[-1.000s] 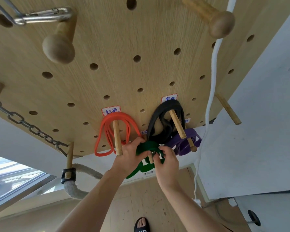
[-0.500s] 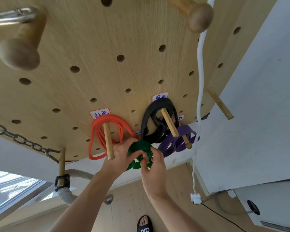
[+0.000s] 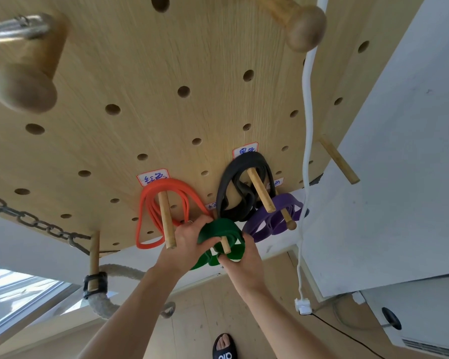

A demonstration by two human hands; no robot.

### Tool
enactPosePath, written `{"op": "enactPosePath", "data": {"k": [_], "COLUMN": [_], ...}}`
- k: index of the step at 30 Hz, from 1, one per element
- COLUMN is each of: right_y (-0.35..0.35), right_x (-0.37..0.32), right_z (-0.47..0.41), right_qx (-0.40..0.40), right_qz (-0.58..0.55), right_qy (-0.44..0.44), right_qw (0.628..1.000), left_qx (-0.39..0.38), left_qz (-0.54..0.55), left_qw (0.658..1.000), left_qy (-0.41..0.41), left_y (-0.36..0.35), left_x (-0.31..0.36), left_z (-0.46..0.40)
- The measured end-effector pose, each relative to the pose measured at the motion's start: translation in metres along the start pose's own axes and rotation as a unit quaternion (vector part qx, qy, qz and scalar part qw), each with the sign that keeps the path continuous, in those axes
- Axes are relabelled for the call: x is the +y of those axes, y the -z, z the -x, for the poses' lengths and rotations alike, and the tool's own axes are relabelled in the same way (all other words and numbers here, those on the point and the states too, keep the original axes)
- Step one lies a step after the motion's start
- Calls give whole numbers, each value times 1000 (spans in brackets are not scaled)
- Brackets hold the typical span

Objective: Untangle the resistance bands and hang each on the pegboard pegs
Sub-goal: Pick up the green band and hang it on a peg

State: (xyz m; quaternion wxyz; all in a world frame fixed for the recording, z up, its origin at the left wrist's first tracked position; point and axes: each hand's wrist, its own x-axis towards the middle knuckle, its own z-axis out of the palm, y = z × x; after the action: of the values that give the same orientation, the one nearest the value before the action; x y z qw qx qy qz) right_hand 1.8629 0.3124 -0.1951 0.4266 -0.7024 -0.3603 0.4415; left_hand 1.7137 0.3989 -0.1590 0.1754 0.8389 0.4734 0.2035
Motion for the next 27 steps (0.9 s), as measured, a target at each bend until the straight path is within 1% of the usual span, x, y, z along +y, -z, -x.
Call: {"op": "enactPosePath", "data": {"k": [4,7,12,19,23,27], "right_y": [-3,-9,-5,-4,-5,-4], "right_x": [6,9,9,4,10,5], "right_z": [0,2,-5,-18,-26,-30], "right_qx": [-22,-22,-28,-26,-9,-15], "right_qz": [-24,-38,-39,28,55,63], "right_qy": [-15,-27,-26,25,25,28], "right_qw": [999,999,999,999,998,998], "left_qx": [-4,-12,-15,-8,5,12], "left_qz": [15,33,20,39,61,94], "left_qw": [1000,999,1000,999,998,995], "left_qy": [12,17,17,9,17,40], "left_y": [-2,-3,-4,-6,-8,-11], "left_x": [-1,-5,-8,-11,-10,-8], "left_z": [3,5,4,3,2,4]}}
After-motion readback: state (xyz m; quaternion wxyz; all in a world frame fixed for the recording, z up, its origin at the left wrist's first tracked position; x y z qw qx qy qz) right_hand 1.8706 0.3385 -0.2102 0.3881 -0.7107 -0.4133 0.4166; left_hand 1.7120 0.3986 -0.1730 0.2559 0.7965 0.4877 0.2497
